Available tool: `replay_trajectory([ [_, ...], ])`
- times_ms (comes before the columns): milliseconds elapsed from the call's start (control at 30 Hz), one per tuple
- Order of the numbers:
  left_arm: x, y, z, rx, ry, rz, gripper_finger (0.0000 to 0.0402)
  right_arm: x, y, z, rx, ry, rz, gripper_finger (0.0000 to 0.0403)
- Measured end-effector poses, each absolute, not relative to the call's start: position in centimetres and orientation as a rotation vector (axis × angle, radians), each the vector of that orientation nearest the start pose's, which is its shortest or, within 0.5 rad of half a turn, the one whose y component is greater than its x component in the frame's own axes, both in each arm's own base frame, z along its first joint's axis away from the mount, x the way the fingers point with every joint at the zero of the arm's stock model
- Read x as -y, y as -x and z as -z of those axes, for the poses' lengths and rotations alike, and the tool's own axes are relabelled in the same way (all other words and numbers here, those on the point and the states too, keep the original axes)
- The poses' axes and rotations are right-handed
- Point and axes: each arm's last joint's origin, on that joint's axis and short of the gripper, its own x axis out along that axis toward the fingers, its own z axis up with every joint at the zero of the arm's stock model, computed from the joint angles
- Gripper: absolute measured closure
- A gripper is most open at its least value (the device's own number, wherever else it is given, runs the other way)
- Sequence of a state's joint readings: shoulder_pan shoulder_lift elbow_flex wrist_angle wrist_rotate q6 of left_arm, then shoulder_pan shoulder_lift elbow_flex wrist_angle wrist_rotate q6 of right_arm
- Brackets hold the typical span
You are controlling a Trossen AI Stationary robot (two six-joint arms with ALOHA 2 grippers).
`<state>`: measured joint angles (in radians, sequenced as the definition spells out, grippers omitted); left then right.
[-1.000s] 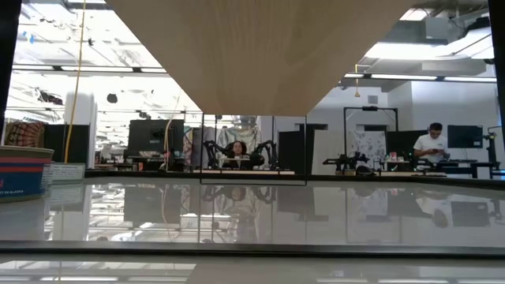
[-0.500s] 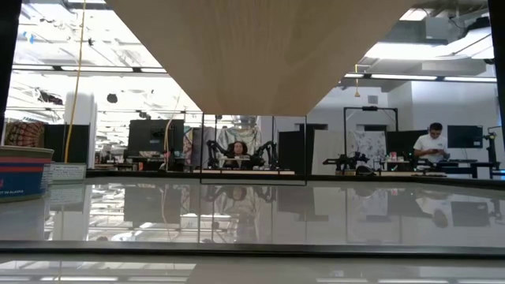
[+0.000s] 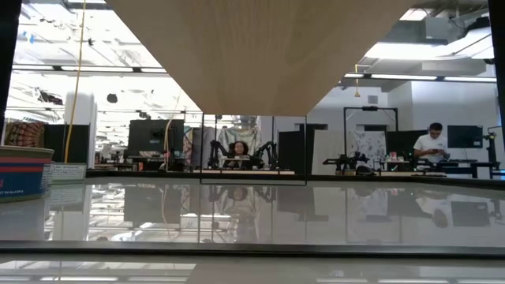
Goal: Stack canned seafood by type on shelf
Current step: Stack the green tuna can on top of the stacked green tuna cans on the shelf
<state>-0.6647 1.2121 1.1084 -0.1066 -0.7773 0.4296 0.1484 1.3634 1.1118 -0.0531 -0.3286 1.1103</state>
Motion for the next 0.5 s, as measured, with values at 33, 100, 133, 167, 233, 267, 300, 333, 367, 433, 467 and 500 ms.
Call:
replay_trajectory([
  [33,14.67,-22.01,-36.65,-0.181,-0.567,-0.077,0.0141,-5.52,-30.36,-33.04,-0.540,-1.112,-0.253,0.0235],
  [100,14.67,-22.01,-36.65,-0.181,-0.567,-0.076,0.0141,-5.52,-30.36,-33.05,-0.541,-1.122,-0.251,0.0233],
  [133,14.67,-22.01,-36.66,-0.180,-0.567,-0.076,0.0141,-5.54,-30.36,-33.03,-0.543,-1.122,-0.250,0.0231],
  [167,14.67,-22.01,-36.67,-0.180,-0.568,-0.076,0.0141,-5.54,-30.37,-33.03,-0.543,-1.124,-0.250,0.0229],
  [233,14.67,-22.01,-36.67,-0.180,-0.568,-0.076,0.0141,-5.68,-30.34,-33.04,-0.545,-1.124,-0.254,0.0227],
  [267,14.67,-22.01,-36.67,-0.180,-0.569,-0.076,0.0141,-5.77,-30.33,-33.04,-0.547,-1.124,-0.257,0.0226],
  [300,14.67,-22.01,-36.67,-0.180,-0.569,-0.076,0.0141,-5.82,-30.32,-33.04,-0.549,-1.123,-0.260,0.0225],
  [333,14.67,-22.01,-36.67,-0.180,-0.571,-0.075,0.0141,-5.92,-30.30,-33.04,-0.552,-1.123,-0.265,0.0225],
  [367,14.67,-22.01,-36.68,-0.180,-0.576,-0.075,0.0141,-5.99,-30.28,-33.04,-0.554,-1.122,-0.269,0.0225],
  [433,14.64,-22.00,-36.69,-0.182,-0.583,-0.086,0.0141,-6.01,-30.28,-33.05,-0.555,-1.122,-0.271,0.0224],
  [467,14.62,-22.00,-36.69,-0.183,-0.585,-0.090,0.0141,-6.01,-30.27,-33.05,-0.555,-1.121,-0.272,0.0222],
  [500,14.62,-22.00,-36.71,-0.183,-0.585,-0.093,0.0141,-6.01,-30.27,-33.05,-0.555,-1.119,-0.273,0.0220],
])
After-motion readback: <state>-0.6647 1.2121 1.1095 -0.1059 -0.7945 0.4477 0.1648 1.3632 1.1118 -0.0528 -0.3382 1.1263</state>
